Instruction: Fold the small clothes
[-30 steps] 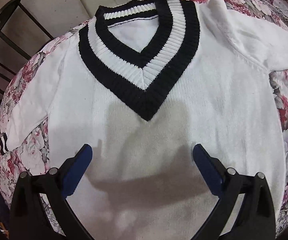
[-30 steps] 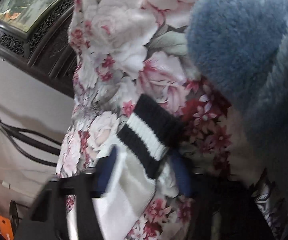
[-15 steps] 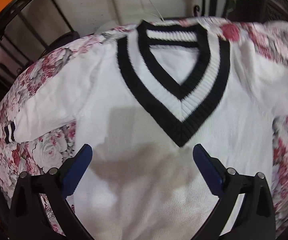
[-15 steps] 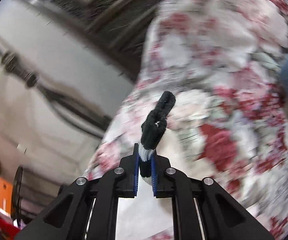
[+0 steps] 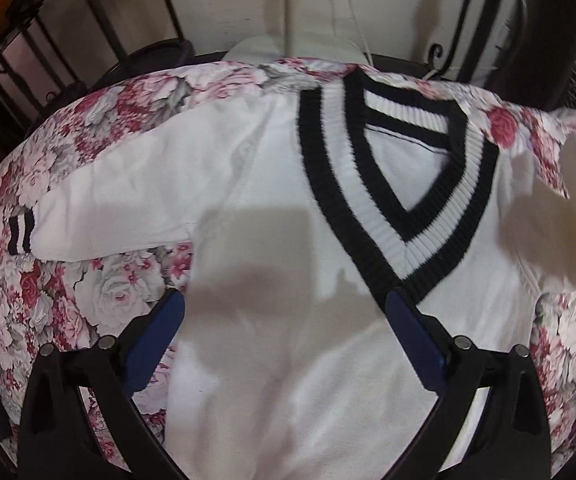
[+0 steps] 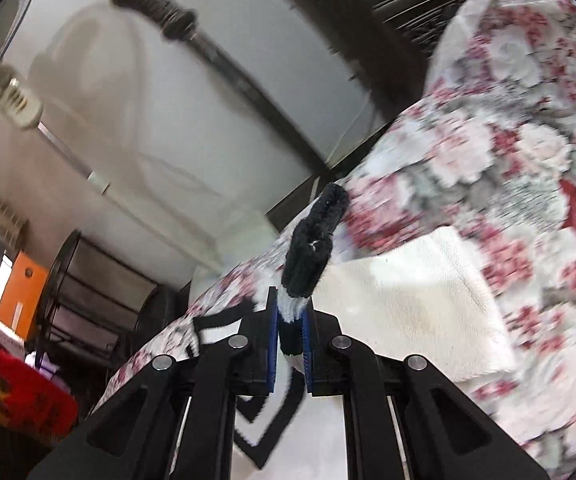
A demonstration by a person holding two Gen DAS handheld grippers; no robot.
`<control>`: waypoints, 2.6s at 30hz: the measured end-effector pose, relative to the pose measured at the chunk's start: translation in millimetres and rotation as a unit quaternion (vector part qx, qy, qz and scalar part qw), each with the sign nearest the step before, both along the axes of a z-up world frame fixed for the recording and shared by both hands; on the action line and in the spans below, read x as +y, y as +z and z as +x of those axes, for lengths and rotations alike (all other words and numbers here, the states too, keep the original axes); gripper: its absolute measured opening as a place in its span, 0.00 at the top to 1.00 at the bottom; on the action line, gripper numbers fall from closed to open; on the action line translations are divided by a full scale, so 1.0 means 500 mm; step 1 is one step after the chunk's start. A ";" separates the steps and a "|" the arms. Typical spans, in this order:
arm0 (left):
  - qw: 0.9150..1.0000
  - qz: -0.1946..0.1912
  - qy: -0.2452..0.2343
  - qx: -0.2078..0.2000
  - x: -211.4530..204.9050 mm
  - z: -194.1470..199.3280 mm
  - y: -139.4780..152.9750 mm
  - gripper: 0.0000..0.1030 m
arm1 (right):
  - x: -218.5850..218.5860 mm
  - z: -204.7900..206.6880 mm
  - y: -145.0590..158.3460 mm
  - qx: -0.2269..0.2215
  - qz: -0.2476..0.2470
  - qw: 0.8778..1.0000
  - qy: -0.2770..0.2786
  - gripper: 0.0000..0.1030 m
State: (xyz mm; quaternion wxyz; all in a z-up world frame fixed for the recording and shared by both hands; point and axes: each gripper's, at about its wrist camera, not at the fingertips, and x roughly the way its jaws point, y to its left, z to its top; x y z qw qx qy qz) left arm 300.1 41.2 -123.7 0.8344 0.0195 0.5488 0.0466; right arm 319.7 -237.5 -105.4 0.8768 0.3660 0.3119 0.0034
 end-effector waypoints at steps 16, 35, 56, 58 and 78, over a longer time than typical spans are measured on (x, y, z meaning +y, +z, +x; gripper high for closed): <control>0.999 -0.014 0.038 0.006 0.101 0.005 -0.007 0.05 | 0.247 0.072 -0.018 0.019 -0.025 0.995 0.090 0.90; 0.997 -0.017 0.072 0.023 0.161 0.015 -0.035 0.05 | 0.439 0.104 -0.096 0.043 -0.070 0.978 0.192 0.90; 0.999 0.026 0.024 -0.015 0.058 0.093 -0.051 0.05 | 0.141 0.062 -0.121 0.067 -0.073 0.991 0.094 0.84; 0.998 0.052 0.001 -0.020 0.034 0.108 -0.079 0.05 | 0.076 0.073 -0.190 0.123 -0.051 0.989 0.066 0.91; 1.000 0.000 -0.022 0.004 0.042 0.206 -0.173 0.04 | 0.043 0.124 -0.245 0.131 -0.044 0.989 0.052 1.00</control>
